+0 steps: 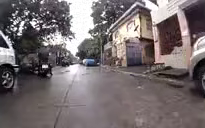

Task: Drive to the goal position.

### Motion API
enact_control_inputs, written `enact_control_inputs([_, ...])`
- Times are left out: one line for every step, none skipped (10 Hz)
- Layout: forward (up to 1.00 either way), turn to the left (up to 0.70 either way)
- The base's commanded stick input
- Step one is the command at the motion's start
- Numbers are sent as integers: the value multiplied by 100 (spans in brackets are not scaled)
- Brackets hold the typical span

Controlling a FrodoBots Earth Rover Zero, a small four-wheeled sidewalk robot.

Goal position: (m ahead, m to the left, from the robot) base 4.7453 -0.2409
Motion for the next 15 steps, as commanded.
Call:
enact_control_inputs([100, 0])
enact_control_inputs([100, 25])
enact_control_inputs([100, 0])
enact_control_inputs([100, 0])
enact_control_inputs([100, 0])
enact_control_inputs([100, 0])
enact_control_inputs([100, 0])
enact_control_inputs([100, 0])
enact_control_inputs([100, 0])
enact_control_inputs([100, 16])
enact_control_inputs([100, 8])
enact_control_inputs([100, 19])
enact_control_inputs([100, 8])
enact_control_inputs([100, 0])
enact_control_inputs([100, 9])
